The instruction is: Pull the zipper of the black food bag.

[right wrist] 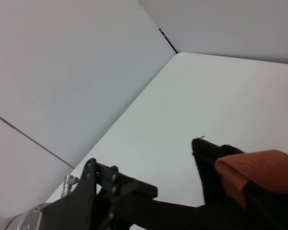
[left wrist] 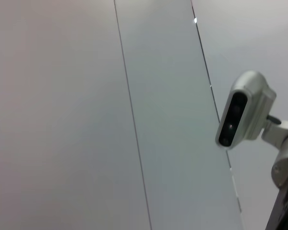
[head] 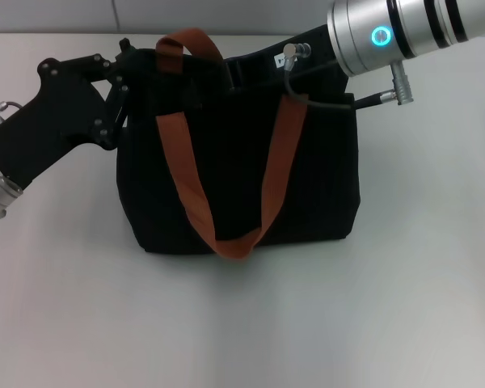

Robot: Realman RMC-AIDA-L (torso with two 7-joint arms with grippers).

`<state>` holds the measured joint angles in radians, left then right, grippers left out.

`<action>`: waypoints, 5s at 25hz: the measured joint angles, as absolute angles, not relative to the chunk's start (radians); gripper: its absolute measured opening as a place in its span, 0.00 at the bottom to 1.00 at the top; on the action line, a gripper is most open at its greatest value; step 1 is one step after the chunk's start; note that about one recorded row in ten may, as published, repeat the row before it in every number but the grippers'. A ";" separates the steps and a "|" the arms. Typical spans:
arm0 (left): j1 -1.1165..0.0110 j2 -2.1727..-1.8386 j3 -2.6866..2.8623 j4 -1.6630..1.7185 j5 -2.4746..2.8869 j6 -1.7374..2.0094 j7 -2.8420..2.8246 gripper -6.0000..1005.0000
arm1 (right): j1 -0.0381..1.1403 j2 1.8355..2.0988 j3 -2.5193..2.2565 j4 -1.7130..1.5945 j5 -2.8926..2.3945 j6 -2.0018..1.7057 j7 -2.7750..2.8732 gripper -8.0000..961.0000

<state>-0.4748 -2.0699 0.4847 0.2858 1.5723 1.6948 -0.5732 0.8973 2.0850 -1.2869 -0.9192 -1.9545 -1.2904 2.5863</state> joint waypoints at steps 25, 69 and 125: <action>-0.506 -2.069 0.491 0.290 1.559 1.731 -0.623 0.05 | 0.893 2.083 -1.295 -0.924 -1.954 -1.265 2.534 0.13; -0.495 -2.068 0.473 0.290 1.558 1.715 -0.616 0.06 | 0.847 2.081 -1.264 -1.097 -2.136 -1.309 2.602 0.01; -0.467 -2.067 0.480 0.285 1.539 1.663 -0.707 0.07 | 0.510 2.043 -0.875 -0.751 -1.462 -1.778 1.566 0.47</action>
<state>-0.4673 -2.0671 0.4798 0.2852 1.5386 1.6628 -0.7071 0.5104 2.0429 -0.8747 -0.7511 -1.4620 -1.7783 1.5663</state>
